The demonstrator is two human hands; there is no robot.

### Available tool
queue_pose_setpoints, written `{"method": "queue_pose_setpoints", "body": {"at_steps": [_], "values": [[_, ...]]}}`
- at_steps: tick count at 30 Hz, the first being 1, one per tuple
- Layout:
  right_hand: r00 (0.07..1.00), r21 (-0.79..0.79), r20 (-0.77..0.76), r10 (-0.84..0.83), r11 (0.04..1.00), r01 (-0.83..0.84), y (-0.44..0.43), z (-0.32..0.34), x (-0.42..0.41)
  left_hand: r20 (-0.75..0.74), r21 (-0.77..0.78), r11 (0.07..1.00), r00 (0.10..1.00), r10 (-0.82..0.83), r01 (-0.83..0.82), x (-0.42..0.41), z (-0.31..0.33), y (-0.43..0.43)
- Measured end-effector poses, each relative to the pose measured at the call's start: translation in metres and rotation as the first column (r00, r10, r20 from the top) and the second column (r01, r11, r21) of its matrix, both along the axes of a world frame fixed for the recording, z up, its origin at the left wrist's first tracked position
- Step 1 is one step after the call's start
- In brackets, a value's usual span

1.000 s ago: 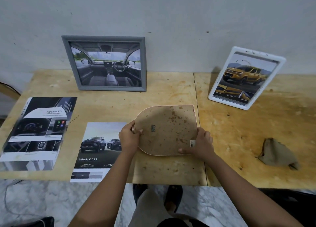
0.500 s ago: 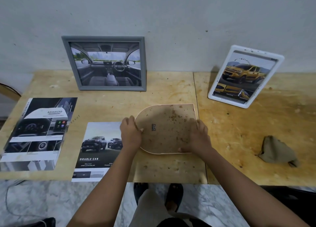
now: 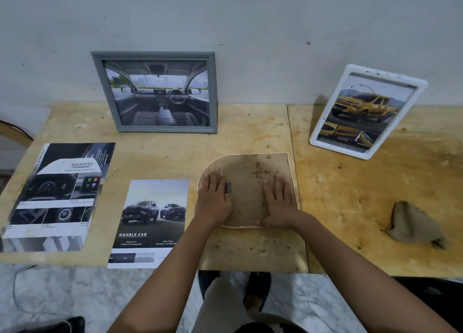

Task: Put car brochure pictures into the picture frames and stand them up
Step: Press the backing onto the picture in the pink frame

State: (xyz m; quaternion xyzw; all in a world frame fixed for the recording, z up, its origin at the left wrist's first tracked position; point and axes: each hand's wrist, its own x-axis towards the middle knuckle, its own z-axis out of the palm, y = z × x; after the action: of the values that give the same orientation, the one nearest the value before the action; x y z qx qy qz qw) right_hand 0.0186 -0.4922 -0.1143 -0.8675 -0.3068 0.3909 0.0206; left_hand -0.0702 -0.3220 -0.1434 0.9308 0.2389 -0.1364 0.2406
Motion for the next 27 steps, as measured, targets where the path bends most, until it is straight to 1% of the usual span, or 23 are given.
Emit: {"method": "queue_pose_setpoints", "body": {"at_steps": [6,13,17,19,22,25,27], "values": [[1.0,0.043,0.021,-0.001,0.999,0.0,-0.002,-0.005,-0.001,0.042,0.078,0.997,0.999,-0.026,0.023,-0.006,-0.01,-0.004],[0.997,0.054,0.069,0.022,0.998,-0.026,-0.01,-0.007,-0.001,-0.022,0.053,0.997,0.998,-0.054,0.055,-0.005,-0.008,-0.002],[0.987,0.086,0.142,0.072,0.993,-0.085,-0.014,-0.007,-0.005,-0.071,0.062,0.992,0.992,-0.105,0.109,-0.006,-0.008,0.001],[0.985,0.098,0.157,0.067,0.992,-0.083,-0.016,-0.009,-0.006,-0.091,0.065,0.99,0.989,-0.117,0.123,-0.005,-0.007,0.001],[0.983,0.109,0.183,0.021,0.993,-0.042,-0.012,-0.014,-0.009,-0.103,0.074,0.989,0.988,-0.119,0.126,-0.006,-0.004,-0.001],[0.967,0.159,0.227,-0.111,0.984,0.076,-0.003,-0.02,-0.026,-0.108,0.08,0.988,0.987,-0.121,0.13,-0.006,-0.003,-0.002],[0.959,0.181,0.241,-0.15,0.978,0.107,0.002,-0.026,-0.038,-0.105,0.08,0.989,0.987,-0.119,0.128,-0.005,-0.002,-0.002]]}}
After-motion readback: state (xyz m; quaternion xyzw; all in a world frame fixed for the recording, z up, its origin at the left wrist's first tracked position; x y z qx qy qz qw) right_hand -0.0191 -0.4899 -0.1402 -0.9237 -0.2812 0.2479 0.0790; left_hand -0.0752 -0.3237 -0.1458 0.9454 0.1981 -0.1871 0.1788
